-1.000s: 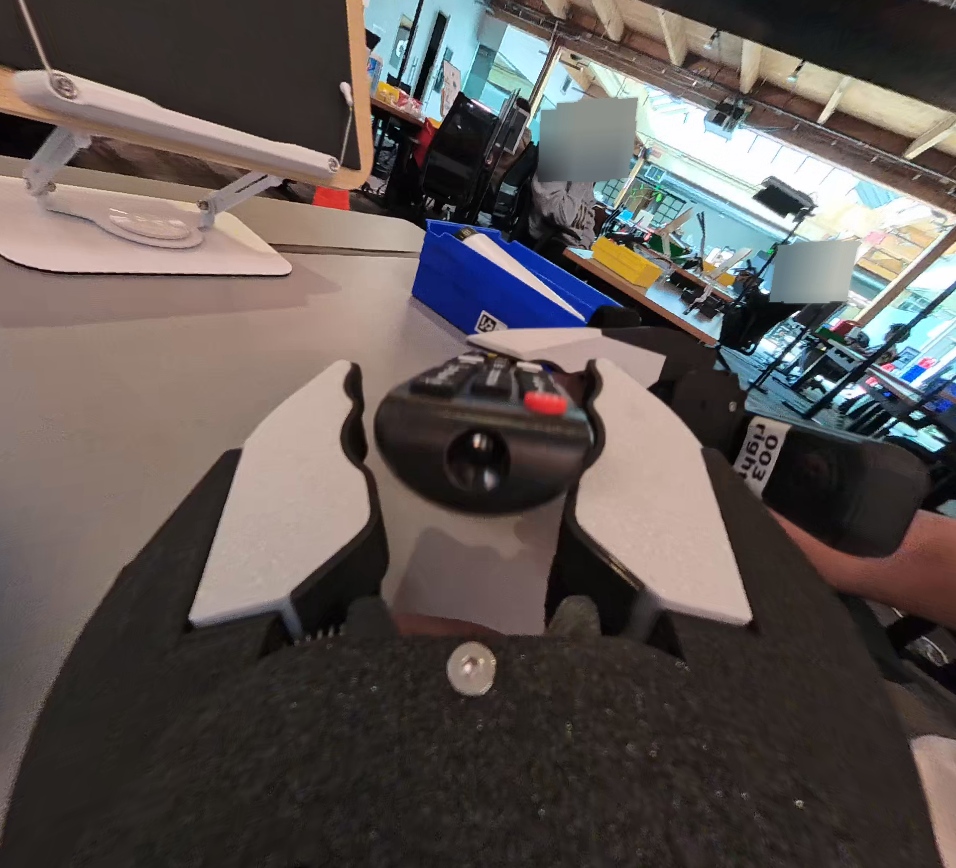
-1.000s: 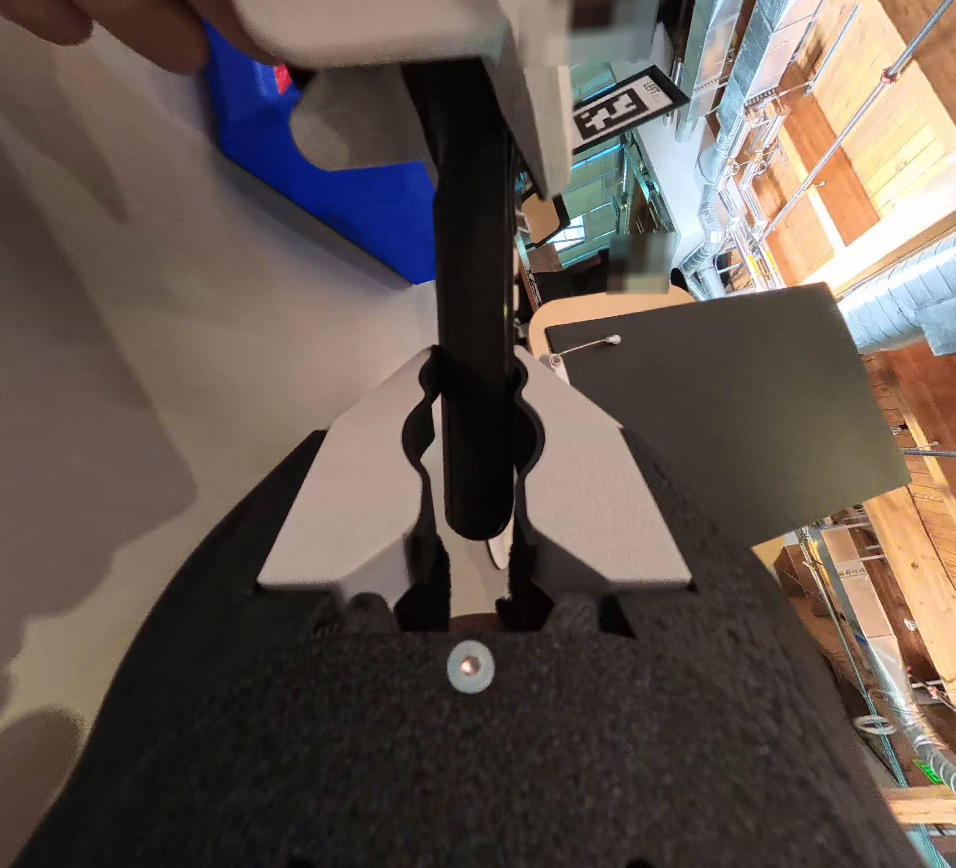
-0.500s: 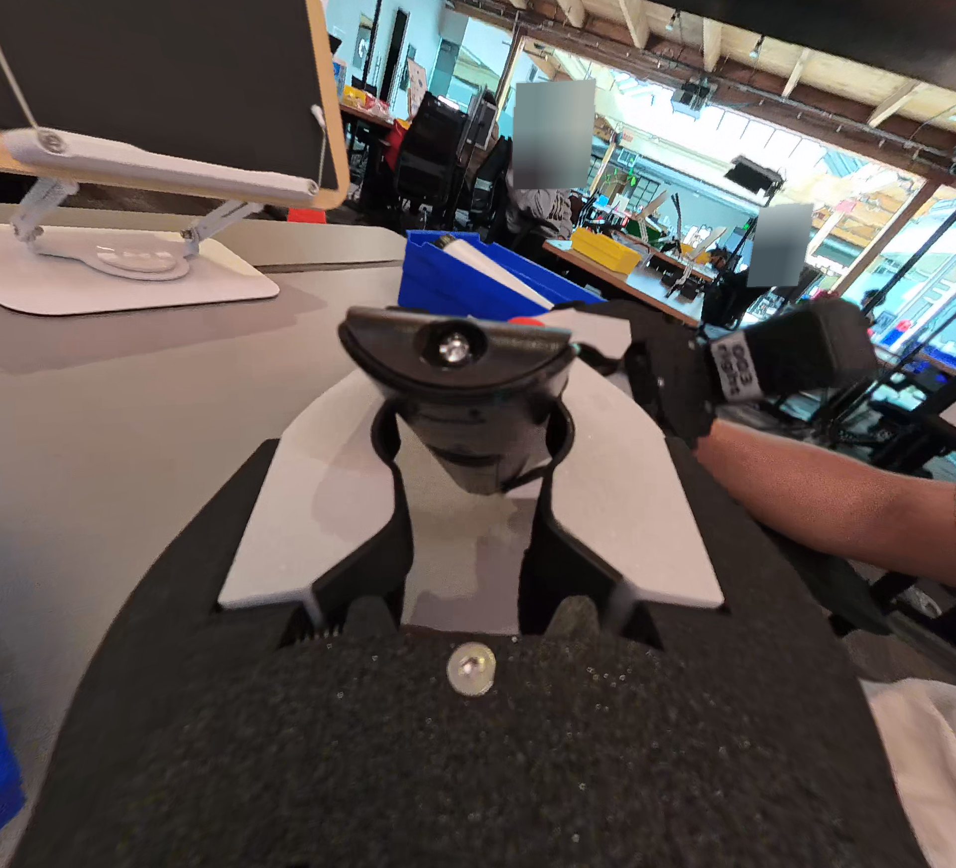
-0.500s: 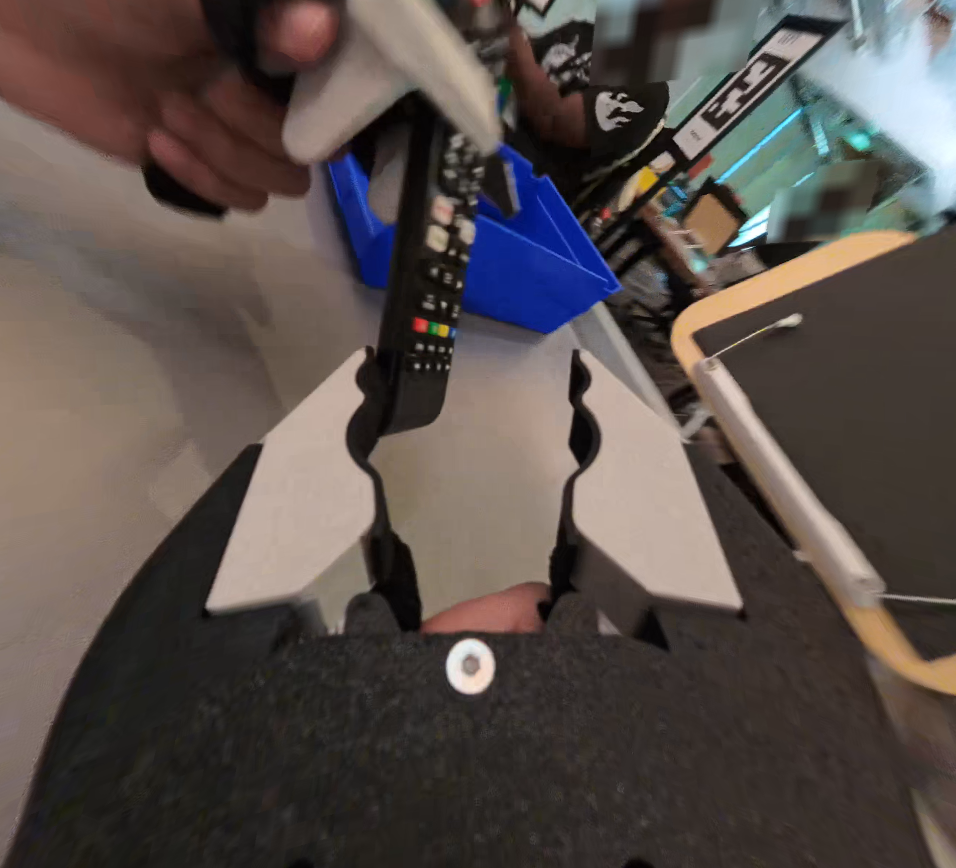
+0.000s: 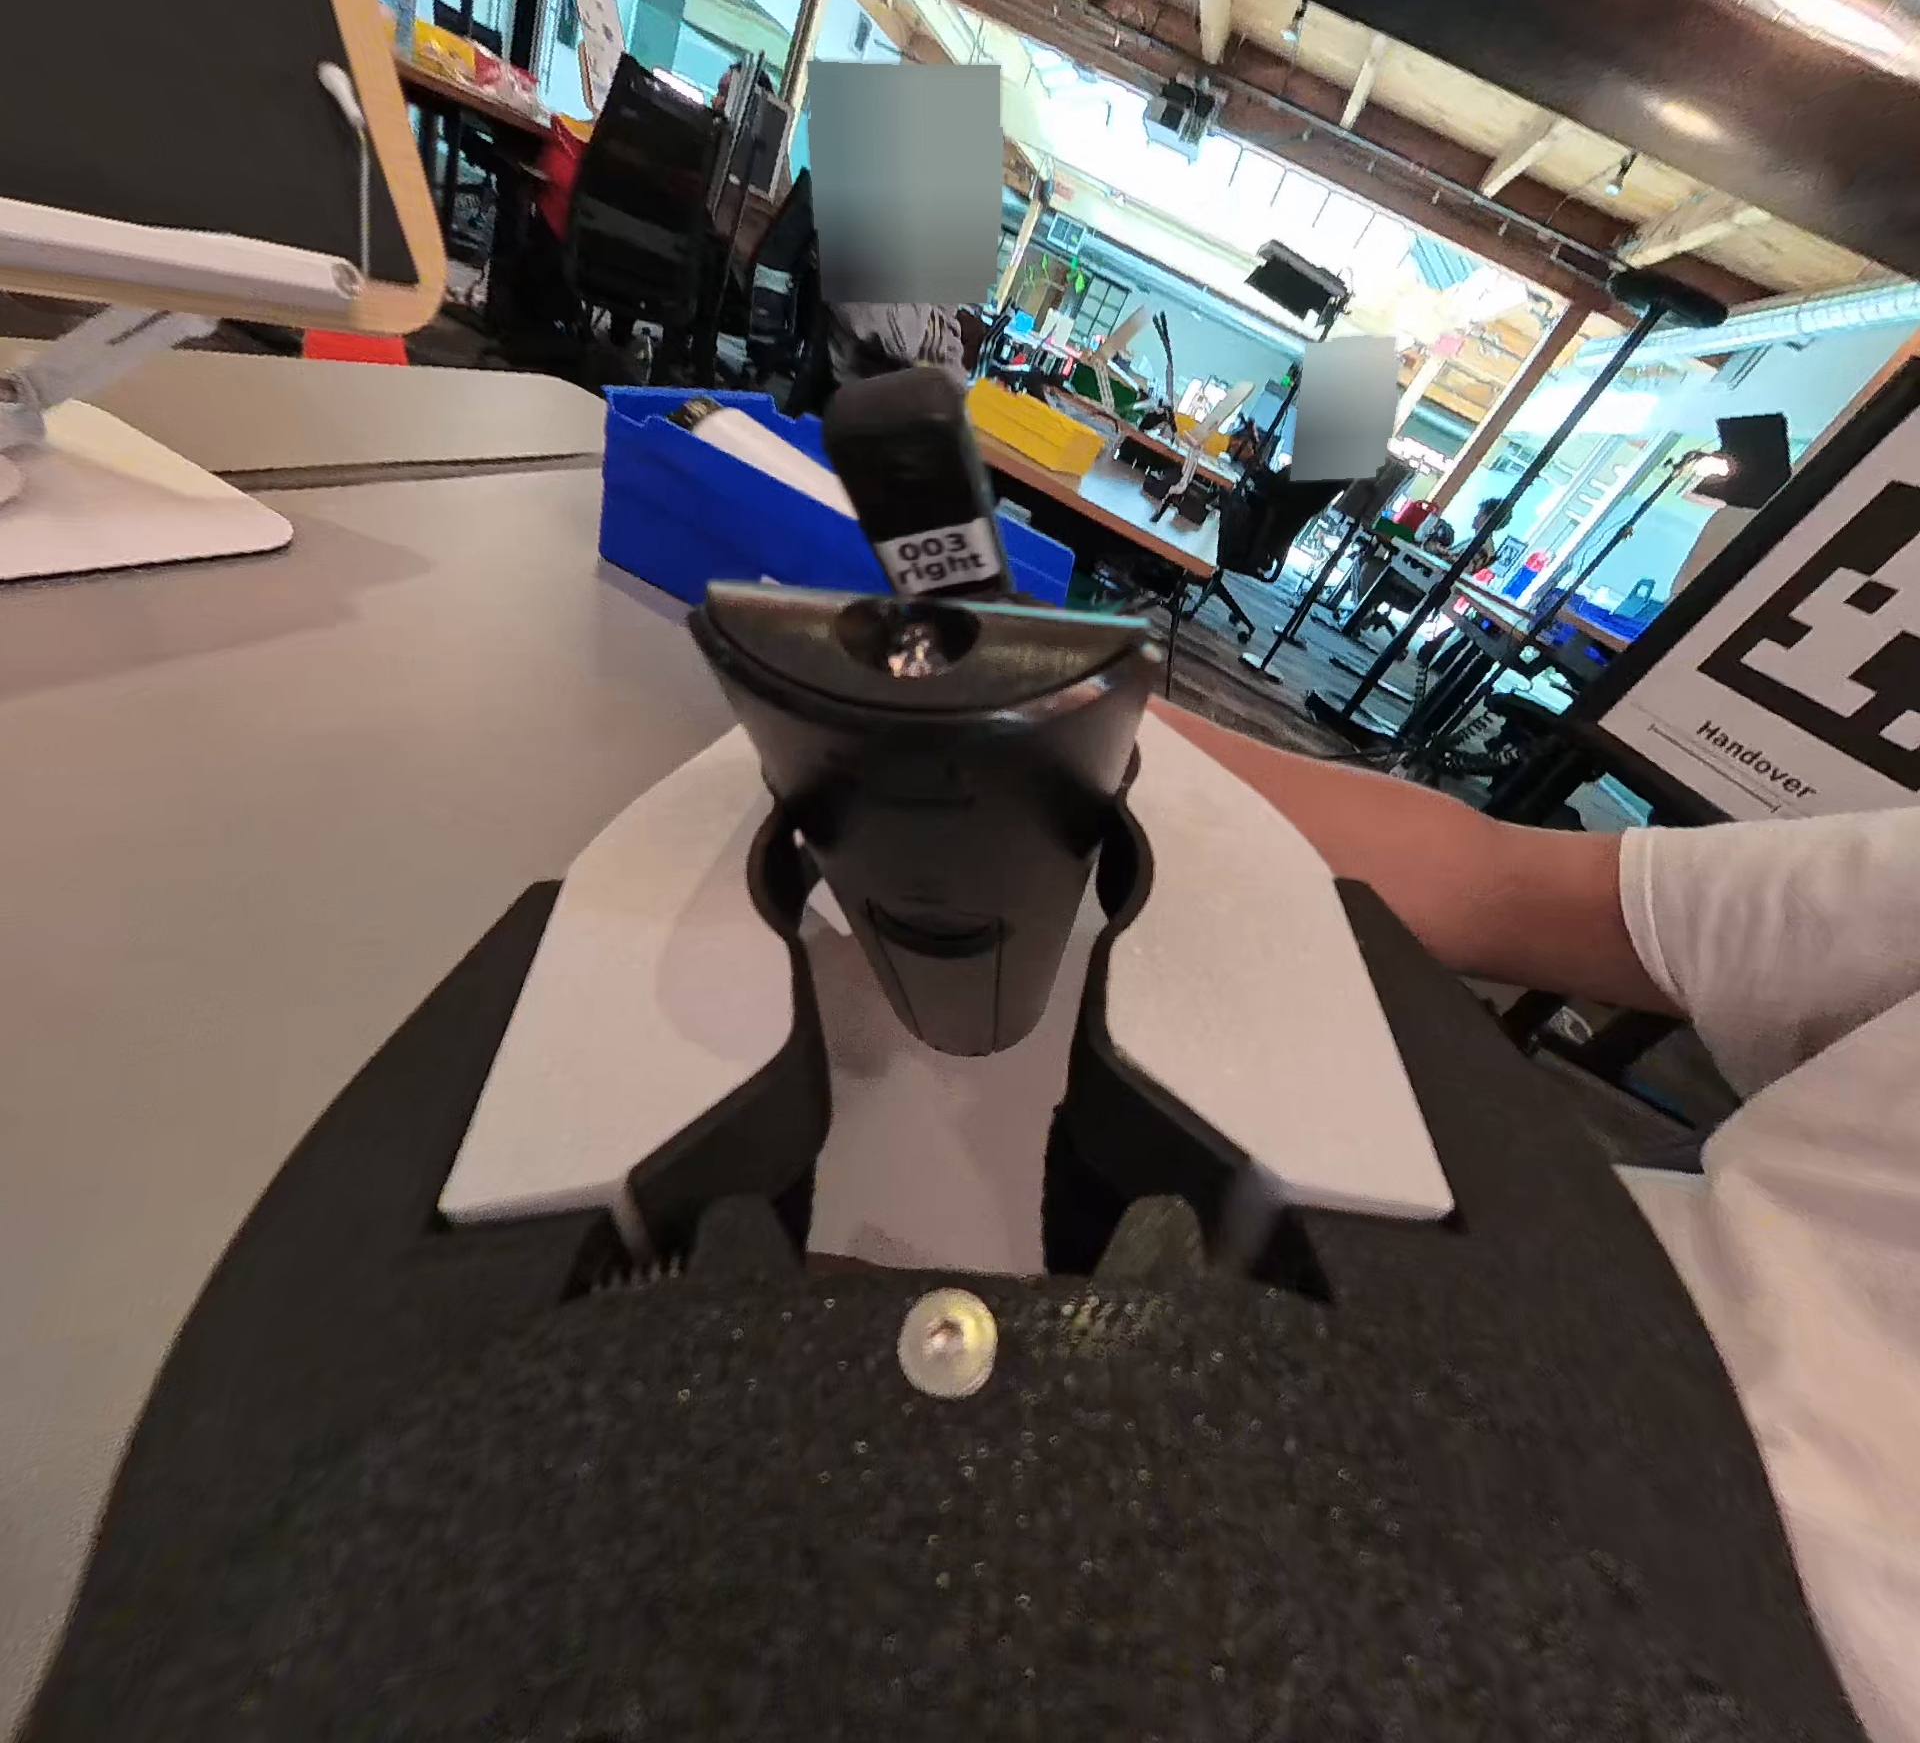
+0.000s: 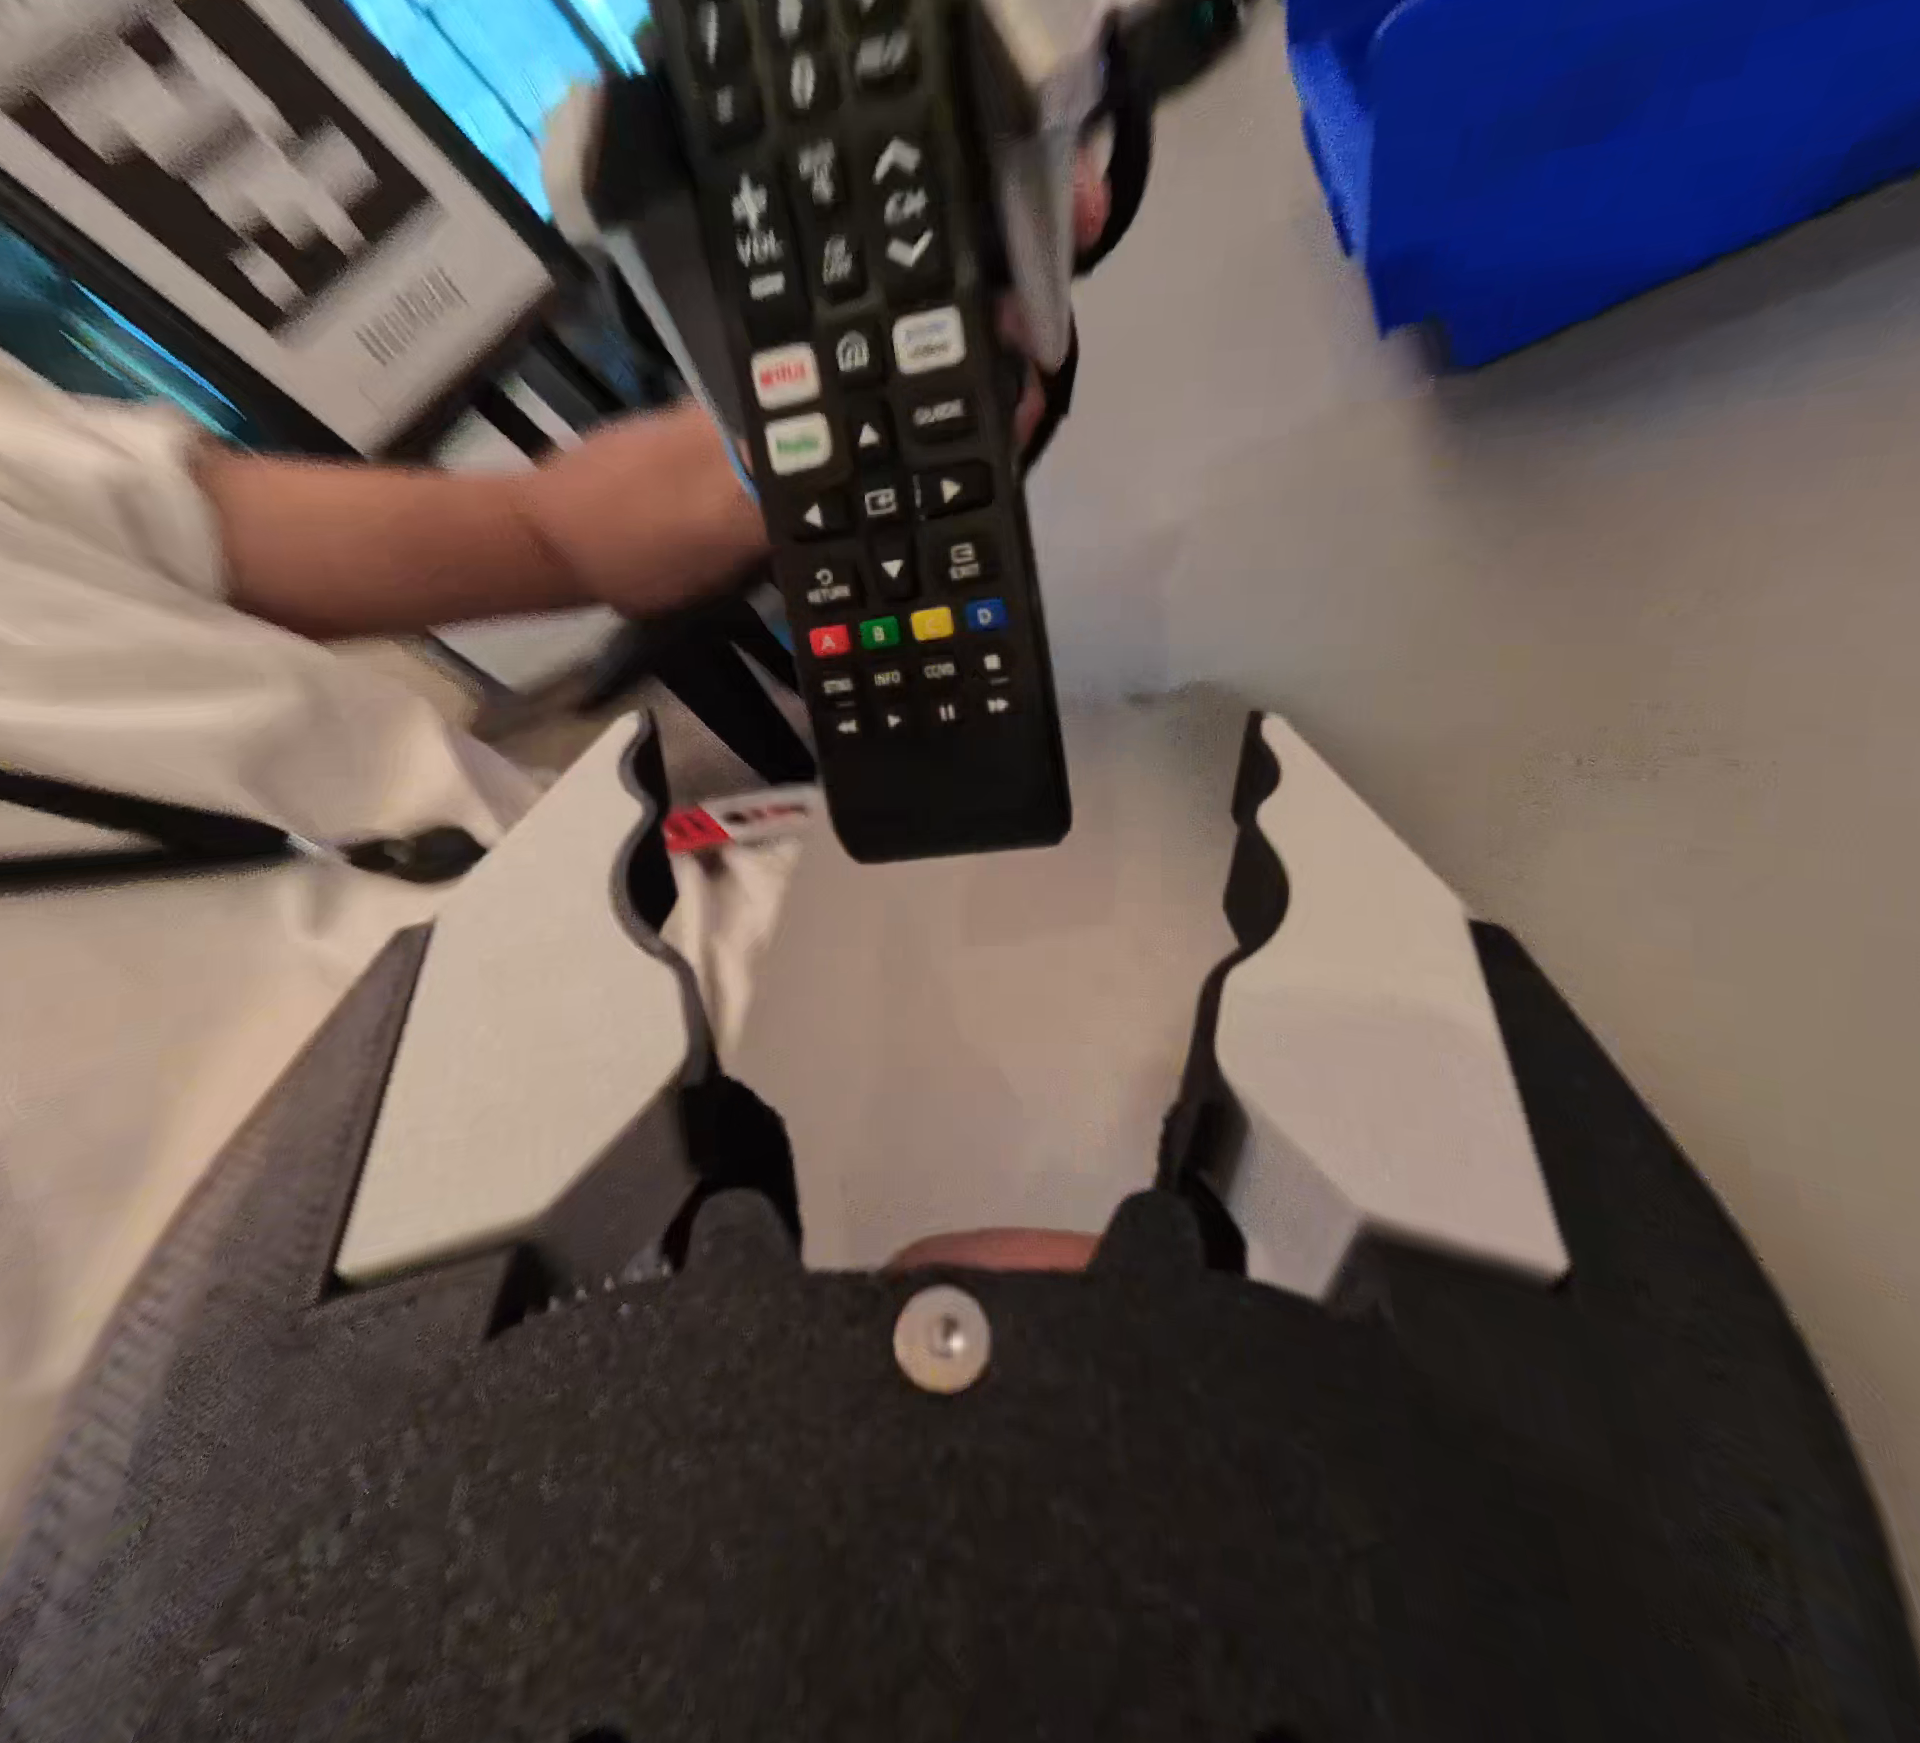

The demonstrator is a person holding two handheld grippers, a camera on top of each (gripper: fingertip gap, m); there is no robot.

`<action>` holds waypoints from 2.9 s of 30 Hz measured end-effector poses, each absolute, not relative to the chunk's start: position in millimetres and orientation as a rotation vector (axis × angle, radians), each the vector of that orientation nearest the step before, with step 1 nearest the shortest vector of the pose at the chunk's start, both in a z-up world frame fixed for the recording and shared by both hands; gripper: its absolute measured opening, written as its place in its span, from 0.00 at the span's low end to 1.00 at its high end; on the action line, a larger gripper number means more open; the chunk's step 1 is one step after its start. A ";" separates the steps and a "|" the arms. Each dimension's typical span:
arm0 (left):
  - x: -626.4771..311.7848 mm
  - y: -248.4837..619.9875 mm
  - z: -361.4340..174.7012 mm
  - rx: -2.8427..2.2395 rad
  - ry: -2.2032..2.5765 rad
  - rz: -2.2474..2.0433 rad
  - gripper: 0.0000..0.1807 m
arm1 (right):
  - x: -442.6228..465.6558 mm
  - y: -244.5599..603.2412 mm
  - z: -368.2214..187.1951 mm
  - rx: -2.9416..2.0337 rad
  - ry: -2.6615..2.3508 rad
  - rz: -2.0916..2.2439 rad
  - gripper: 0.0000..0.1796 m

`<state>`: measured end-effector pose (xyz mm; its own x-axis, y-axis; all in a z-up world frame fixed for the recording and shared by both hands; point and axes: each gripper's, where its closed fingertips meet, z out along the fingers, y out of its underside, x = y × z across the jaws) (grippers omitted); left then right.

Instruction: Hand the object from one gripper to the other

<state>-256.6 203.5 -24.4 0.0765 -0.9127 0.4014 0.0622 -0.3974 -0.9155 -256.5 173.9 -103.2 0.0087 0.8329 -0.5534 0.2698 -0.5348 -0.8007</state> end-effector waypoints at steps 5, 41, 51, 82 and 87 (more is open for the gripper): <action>-248.0 200.3 -34.6 -1.560 0.917 -1.428 0.30 | -277.4 174.1 -119.2 -1.740 -1.355 1.111 0.33; -223.9 206.4 -47.7 -1.306 0.984 -0.259 0.31 | -265.4 225.6 -25.7 -1.505 -0.124 2.067 0.27; -236.7 209.0 -42.4 -1.262 1.022 -0.030 0.13 | -269.3 225.0 -29.0 -1.513 -0.070 2.142 0.27; -223.6 158.7 -45.8 -1.102 1.390 -0.399 0.12 | -223.8 201.4 -82.1 -1.267 -1.572 0.100 0.14; -230.5 175.8 -43.2 -1.188 1.241 -0.468 0.14 | -216.7 217.5 -81.9 -1.338 -1.546 0.061 0.13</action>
<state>-230.5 175.8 -43.2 0.3296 -0.8190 -0.4697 -0.3046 0.3786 -0.8740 -216.7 217.5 -81.9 0.1667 0.7468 0.6438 0.6938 0.3751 -0.6148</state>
